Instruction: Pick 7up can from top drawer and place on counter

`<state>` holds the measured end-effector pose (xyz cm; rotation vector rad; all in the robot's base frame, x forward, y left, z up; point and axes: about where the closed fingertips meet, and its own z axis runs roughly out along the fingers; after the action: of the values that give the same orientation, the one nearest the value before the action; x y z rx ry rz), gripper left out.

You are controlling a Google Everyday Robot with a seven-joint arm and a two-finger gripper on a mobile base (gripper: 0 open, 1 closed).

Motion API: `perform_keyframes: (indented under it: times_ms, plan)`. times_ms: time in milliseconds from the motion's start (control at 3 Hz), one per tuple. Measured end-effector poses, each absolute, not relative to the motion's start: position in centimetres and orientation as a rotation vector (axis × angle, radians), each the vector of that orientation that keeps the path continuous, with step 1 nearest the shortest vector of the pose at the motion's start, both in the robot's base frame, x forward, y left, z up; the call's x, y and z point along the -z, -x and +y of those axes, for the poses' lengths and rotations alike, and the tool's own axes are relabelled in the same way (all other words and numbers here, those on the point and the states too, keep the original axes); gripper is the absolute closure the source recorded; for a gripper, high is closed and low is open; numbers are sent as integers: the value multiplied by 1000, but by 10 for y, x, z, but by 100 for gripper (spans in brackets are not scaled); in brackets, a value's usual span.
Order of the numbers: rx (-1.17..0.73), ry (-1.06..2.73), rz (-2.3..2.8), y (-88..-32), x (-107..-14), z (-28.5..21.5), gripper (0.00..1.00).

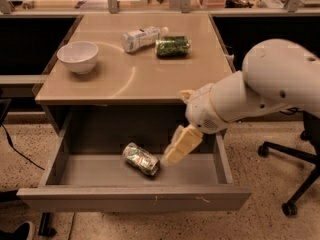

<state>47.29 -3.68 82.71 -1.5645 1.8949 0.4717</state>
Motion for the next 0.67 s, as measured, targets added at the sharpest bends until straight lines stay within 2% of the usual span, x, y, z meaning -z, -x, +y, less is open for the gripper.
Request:
perform_keyframes:
  times_ms: [333,667]
  plan:
    - [-653,1508,1825,-488,-789,6,0]
    - [-754,1474,1788,-500,-765,35,0]
